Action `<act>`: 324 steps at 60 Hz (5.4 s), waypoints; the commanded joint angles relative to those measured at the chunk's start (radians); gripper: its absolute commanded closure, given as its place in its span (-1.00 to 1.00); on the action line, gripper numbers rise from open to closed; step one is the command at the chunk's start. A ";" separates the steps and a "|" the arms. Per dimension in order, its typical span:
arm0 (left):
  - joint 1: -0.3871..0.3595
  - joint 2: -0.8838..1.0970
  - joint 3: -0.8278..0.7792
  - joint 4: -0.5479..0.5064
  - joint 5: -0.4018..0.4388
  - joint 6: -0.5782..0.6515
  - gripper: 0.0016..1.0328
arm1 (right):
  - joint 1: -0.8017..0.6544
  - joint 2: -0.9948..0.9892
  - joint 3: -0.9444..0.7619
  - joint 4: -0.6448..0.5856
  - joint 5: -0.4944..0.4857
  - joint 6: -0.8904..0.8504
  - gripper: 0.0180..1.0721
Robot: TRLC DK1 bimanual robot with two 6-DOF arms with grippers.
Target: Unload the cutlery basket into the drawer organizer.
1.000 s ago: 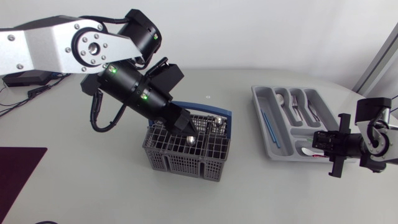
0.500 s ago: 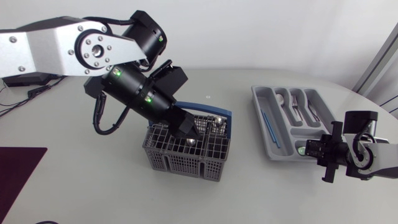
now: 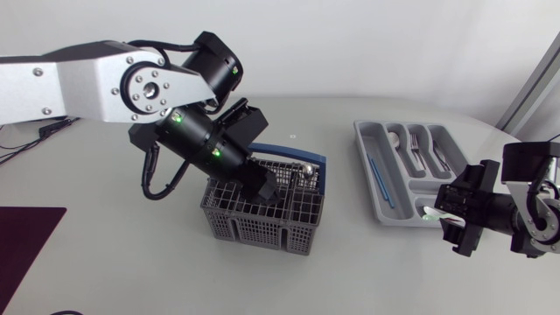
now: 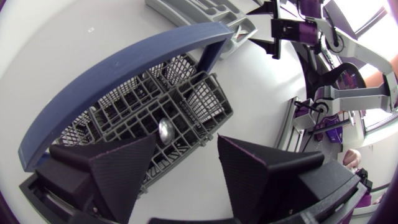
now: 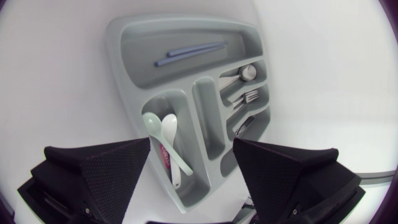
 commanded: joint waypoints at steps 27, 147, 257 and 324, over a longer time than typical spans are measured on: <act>-0.033 0.080 -0.056 0.122 -0.093 -0.088 -0.12 | 0.221 -0.251 -0.027 -0.255 -0.072 0.396 -0.91; 0.045 -0.250 -0.076 0.083 0.275 -0.118 0.81 | 0.704 -0.305 0.156 -0.246 -0.479 0.847 -0.91; -0.027 -0.139 0.069 -0.127 0.404 0.149 -0.68 | 0.773 -0.262 0.148 -0.434 -0.522 0.606 0.89; 0.133 -0.174 -0.135 -0.049 0.231 0.177 -0.68 | -0.367 0.143 0.101 -0.171 -0.588 -0.262 0.89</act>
